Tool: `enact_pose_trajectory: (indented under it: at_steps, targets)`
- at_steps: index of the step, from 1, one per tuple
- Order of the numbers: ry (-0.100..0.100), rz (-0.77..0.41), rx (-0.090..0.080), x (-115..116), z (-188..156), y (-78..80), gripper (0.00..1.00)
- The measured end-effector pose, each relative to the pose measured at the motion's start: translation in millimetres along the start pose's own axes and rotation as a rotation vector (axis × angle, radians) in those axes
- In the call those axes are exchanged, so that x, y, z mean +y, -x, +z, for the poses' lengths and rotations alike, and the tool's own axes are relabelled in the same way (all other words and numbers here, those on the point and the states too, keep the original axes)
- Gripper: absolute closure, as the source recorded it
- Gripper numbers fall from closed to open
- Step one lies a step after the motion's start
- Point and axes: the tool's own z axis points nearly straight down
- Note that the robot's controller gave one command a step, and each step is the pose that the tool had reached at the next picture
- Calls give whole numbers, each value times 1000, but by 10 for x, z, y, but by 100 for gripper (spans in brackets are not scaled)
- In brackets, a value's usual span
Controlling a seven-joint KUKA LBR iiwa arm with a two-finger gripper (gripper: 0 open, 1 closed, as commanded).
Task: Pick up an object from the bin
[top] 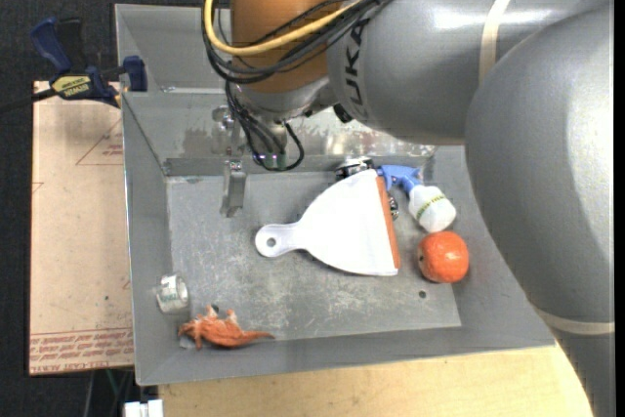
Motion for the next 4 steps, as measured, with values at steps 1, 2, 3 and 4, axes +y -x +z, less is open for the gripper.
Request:
enact_pose_trajectory:
  at_steps: [1, 2, 3, 4]
  targets:
    - [1, 3, -8, -14, -50, 20, 0]
    - [1, -226, -9, -1017, 1242, 73, 0]
    - [9, 25, -20, -914, 700, -500, 0]
    - [3, -47, -13, -1566, 1056, -282, 0]
